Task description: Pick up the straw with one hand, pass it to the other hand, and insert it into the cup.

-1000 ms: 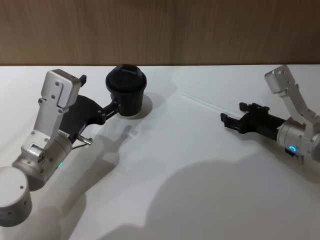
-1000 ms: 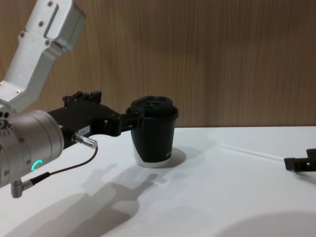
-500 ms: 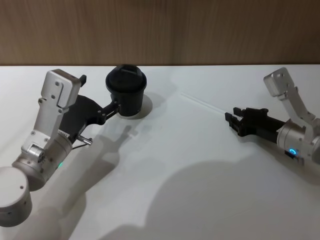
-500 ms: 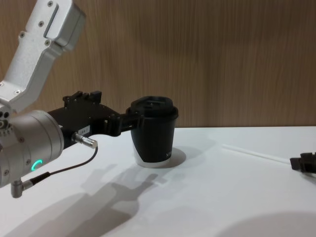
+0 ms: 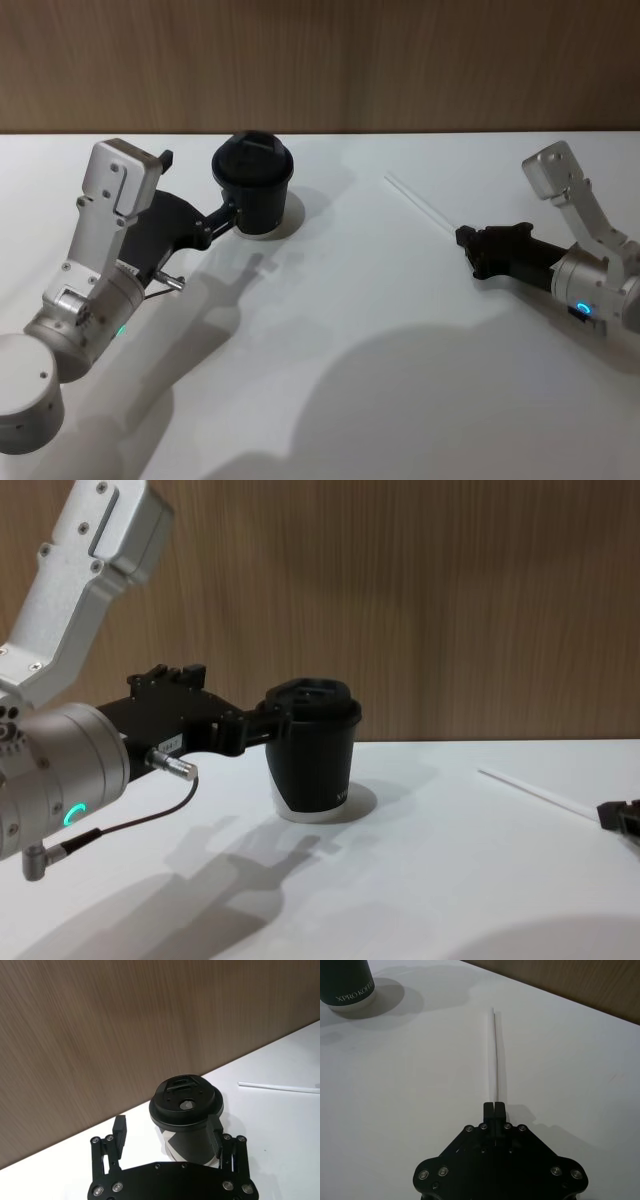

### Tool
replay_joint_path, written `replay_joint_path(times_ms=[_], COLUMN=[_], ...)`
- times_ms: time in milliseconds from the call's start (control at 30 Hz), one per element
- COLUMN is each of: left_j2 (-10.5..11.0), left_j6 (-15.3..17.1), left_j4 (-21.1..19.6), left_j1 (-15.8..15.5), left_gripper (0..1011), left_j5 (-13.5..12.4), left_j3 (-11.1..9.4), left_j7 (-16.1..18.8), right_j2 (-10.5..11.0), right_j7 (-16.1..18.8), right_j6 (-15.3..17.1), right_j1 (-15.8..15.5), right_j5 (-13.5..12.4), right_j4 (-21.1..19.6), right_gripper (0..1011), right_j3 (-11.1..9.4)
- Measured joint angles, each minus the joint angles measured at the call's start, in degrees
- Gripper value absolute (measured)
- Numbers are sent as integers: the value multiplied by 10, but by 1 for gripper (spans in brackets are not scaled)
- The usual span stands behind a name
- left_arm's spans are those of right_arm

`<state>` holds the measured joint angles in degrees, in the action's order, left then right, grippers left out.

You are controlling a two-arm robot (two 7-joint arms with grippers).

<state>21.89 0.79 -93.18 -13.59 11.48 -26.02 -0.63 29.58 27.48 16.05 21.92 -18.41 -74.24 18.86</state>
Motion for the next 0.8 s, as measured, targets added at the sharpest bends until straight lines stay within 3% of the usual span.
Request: replay_joint_path(times_ms=[333,800], left_j2=[0,0], left_j6=[0,0], left_j4=[0,0], left_j1=[0,0], left_gripper=[1002,1002], left_j5=[0,0], left_j3=[0,0], left_j7=[0,0], right_j2=[1,-2], right_j7=[-11,-32], right_j6=[-4,-47], right_j1=[-7,-35], right_j5=[-4,-35], right_j4=[-11,-85], right_gripper=[1,1], right_j3=[-3,-42])
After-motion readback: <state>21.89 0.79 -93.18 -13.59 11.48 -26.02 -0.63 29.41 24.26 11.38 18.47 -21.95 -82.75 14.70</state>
